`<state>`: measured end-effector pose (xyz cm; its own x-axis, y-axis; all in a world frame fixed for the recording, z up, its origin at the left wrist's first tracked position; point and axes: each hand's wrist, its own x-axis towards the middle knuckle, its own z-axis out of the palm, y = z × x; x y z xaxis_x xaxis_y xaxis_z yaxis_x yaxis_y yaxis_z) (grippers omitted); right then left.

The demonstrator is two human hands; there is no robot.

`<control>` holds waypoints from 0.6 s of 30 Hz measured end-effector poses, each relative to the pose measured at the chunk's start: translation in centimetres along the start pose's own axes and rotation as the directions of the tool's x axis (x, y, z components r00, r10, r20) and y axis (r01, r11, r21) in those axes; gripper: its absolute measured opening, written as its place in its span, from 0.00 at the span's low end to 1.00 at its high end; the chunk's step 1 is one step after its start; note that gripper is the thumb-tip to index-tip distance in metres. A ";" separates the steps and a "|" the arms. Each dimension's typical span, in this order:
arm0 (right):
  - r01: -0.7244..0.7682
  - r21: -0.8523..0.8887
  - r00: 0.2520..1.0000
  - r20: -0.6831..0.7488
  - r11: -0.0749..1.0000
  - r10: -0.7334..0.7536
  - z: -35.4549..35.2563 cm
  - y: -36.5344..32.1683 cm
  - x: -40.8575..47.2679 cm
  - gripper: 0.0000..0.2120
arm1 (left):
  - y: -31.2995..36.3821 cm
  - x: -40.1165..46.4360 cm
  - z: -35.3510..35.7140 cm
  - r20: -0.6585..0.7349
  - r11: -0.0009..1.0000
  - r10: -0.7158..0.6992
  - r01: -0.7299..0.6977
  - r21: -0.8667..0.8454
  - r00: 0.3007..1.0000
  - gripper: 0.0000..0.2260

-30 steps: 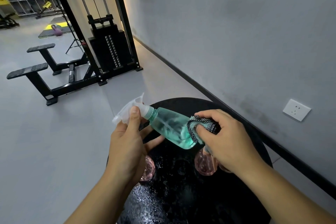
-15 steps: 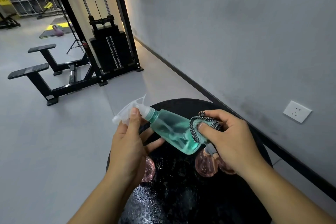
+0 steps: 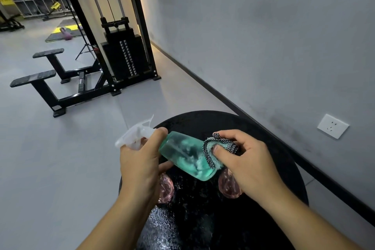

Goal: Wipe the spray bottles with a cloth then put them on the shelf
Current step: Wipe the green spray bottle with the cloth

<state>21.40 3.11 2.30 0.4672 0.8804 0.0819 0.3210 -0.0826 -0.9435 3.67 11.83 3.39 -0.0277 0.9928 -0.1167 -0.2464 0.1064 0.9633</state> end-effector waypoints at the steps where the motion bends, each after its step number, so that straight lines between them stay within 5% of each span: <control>1: -0.004 0.006 1.000 0.003 1.000 0.004 0.0 -0.1 0.0 0.11 | 0.0 0.0 0.1 0.005 1.000 0.010 -0.010 -0.002 1.000 0.09; 18: 0.192 -0.012 0.981 -0.024 0.981 -0.192 0.0 -1.0 -1.4 0.13 | 0.1 -0.1 0.6 -0.007 0.930 -0.181 0.169 -0.326 0.983 0.15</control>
<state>20.47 1.97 3.16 0.4165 0.8685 0.2690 0.4148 0.0818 -0.9062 4.22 11.81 3.62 0.0110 0.9568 -0.2905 -0.5500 0.2484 0.7974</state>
